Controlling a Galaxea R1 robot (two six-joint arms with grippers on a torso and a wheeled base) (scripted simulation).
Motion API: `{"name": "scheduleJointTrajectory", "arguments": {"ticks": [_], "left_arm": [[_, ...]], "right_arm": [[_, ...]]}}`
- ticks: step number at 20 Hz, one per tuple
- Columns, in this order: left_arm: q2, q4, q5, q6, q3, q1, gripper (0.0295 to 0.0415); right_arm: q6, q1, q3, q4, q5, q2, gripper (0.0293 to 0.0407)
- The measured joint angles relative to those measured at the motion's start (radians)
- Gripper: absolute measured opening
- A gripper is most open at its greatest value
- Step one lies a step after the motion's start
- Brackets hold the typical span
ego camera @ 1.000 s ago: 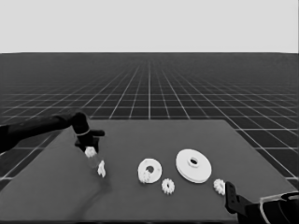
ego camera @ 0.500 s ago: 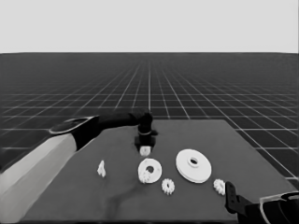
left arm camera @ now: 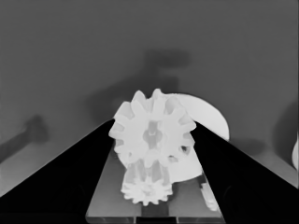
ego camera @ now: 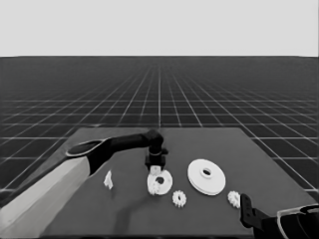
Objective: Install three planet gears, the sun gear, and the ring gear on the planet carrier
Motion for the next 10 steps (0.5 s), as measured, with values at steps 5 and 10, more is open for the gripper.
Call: {"name": "scheduleJointTrajectory", "arguments": {"ticks": [5,10], "left_arm": [[0.001,0.001,-0.001,0.001,-0.002,0.001,0.0381],[0.001,0.002,-0.001,0.001,-0.002,0.002,0.0385]], "right_arm": [[0.0,0.0,0.0,0.0,0.0,0.0,0.0385],[0.0,0.0,0.0,0.0,0.0,0.0,0.0385]]}}
